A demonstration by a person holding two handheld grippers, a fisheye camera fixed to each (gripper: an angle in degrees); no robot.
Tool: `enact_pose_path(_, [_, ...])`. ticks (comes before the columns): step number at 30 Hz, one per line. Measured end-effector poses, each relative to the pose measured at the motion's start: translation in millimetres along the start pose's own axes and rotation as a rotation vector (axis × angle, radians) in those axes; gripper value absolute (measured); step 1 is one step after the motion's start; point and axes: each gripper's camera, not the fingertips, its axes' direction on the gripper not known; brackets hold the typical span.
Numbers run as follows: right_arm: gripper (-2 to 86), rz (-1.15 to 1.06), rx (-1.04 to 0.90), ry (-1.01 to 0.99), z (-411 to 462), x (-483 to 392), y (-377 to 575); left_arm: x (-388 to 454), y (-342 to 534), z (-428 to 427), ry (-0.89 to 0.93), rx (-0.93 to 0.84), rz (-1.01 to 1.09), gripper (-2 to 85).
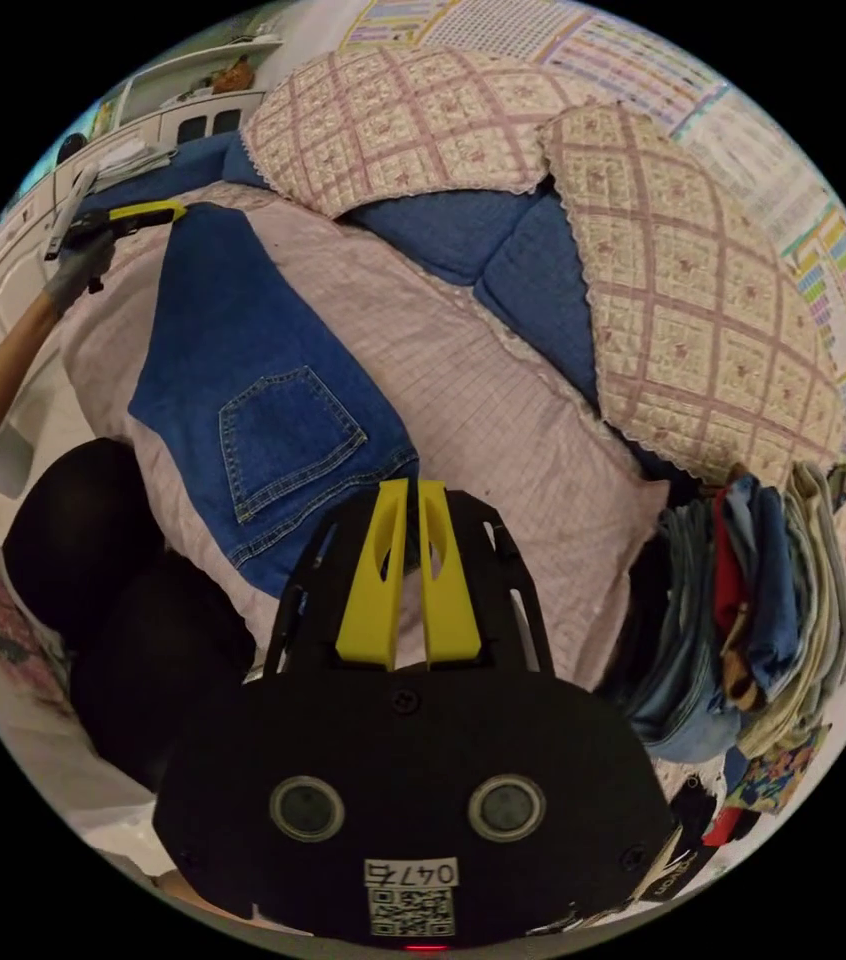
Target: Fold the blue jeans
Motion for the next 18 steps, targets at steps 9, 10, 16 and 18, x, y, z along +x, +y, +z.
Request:
enact_pose_path(9, [0.6,0.113,-0.074,-0.133,54.2,-8.3,1.4,-18.9,-8.1,76.5,0.091,-0.307,-0.138,0.7])
enact_pose_path(10, [0.8,0.127,-0.079,-0.135,56.0,-8.7,1.0,-22.9,-14.2,81.6,0.095,-0.338,-0.15,1.7])
enact_pose_path(16, [4.6,0.188,0.244,-0.22,6.9,-42.6,6.3,-64.1,-21.5,89.7,0.244,-0.356,-0.32,11.5])
enact_pose_path(18, [4.9,0.089,0.268,-0.34,2.1,-79.2,-14.3,-67.4,-21.0,105.0,0.331,-0.406,-0.327,12.2])
